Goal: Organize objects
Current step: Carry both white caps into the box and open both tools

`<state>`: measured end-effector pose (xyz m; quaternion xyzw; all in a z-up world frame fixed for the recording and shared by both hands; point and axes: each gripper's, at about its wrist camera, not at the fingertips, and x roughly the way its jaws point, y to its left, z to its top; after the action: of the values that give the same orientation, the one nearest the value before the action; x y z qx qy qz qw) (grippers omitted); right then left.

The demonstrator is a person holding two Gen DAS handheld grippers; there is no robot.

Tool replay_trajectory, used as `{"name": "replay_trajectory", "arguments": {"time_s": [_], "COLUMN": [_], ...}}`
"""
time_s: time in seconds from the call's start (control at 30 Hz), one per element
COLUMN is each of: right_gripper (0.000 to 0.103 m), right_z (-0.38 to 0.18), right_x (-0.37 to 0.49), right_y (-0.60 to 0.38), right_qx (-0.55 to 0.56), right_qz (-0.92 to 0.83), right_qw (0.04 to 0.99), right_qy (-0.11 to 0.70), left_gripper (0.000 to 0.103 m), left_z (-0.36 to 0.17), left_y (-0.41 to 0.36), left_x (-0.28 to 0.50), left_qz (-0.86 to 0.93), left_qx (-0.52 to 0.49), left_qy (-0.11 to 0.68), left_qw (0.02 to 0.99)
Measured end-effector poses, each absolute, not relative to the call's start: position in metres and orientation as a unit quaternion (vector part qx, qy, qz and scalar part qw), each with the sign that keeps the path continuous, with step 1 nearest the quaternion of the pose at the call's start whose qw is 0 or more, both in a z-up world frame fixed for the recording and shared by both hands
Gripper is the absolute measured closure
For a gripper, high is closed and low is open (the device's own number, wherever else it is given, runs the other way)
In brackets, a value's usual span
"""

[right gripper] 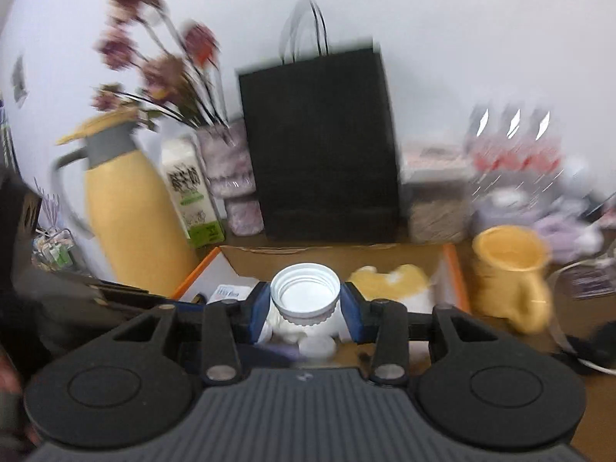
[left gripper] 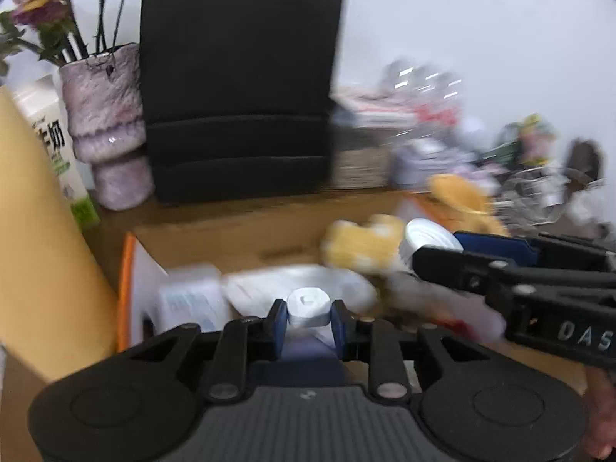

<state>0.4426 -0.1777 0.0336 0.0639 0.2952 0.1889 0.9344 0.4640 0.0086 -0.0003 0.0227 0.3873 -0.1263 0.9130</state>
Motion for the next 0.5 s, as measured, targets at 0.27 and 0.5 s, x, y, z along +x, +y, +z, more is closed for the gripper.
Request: {"name": "replay_trajectory", "arguments": {"time_s": [0.27,0.5], "right_gripper": [0.059,0.015], "right_z": [-0.018,0.013], "right_x": [0.54,0.48], "right_y": [-0.149,-0.151], "right_qx": [0.067,-0.027], "right_qz": [0.16,0.096], "right_qw": [0.912,0.951], "right_qy": [0.372,0.292], "left_gripper": [0.053,0.016], "left_z": [-0.039,-0.004], "left_y": [0.027,0.041], "left_x": [0.534,0.478], "left_qz": [-0.054,-0.05], "left_qx": [0.029,0.05], "left_qy": [0.406,0.335], "left_qw": [0.912,0.939]}}
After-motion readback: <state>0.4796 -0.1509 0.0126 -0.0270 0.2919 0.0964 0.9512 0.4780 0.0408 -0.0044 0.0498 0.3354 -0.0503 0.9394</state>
